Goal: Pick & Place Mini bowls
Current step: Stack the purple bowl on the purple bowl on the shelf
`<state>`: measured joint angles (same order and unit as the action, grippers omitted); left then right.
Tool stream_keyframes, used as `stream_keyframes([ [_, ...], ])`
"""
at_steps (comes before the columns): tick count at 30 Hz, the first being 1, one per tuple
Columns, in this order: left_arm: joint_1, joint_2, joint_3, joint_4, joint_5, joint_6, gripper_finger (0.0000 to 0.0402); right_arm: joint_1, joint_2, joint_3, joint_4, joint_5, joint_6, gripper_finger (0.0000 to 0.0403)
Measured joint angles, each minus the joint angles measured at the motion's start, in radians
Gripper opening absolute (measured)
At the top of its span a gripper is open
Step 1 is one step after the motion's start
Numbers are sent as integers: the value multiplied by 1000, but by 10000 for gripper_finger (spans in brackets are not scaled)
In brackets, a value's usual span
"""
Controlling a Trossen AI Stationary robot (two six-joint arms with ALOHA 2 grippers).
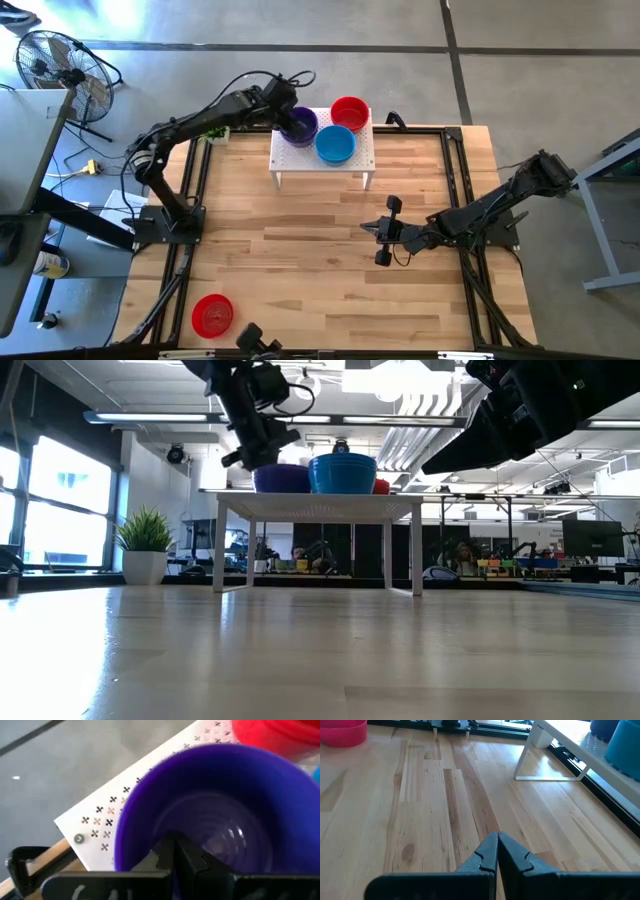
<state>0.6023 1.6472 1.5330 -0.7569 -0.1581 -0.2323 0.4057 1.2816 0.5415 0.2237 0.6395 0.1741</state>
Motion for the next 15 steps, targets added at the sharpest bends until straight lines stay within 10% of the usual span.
stream_keyframes([
  [15, -1, 7, 26, -15, -37, 19, 1, -5, 0, 0, 16, 0, -21, 0],
])
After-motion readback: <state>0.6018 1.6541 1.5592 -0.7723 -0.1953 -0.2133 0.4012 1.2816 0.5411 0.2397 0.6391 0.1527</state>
